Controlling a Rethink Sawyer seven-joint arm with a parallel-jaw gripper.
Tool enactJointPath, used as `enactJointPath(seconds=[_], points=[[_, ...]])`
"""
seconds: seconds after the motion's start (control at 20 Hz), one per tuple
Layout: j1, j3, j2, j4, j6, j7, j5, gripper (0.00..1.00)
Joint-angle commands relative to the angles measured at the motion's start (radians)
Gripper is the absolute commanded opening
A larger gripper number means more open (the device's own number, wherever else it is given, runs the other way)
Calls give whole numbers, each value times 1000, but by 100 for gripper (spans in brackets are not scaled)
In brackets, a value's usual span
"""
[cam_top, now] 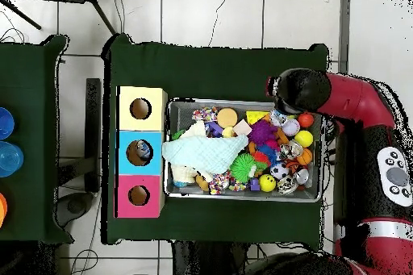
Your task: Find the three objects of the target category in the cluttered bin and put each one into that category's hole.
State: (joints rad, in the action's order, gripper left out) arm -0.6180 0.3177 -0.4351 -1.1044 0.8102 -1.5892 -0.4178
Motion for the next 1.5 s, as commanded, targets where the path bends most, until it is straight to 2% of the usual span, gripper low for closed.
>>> enactJointPath(seconds=[0.05, 0.2, 0.3, 0.8, 0.85, 1.0, 1.15, 1.5], points=[[-23, 56, 78, 31, 15, 183, -49, 100], [-12, 57, 86, 60, 36, 183, -45, 100], [-17, 54, 65, 28, 29, 181, -40, 100], [-11, 39, 21, -6, 78, 184, -34, 100], [-40, 28, -53, -129, 34, 177, -29, 100], [-43, 20, -81, -159, 55, 182, -30, 100], [-74, 19, -132, -236, 39, 190, -29, 100], [-68, 33, -103, -215, 25, 159, -45, 100]])
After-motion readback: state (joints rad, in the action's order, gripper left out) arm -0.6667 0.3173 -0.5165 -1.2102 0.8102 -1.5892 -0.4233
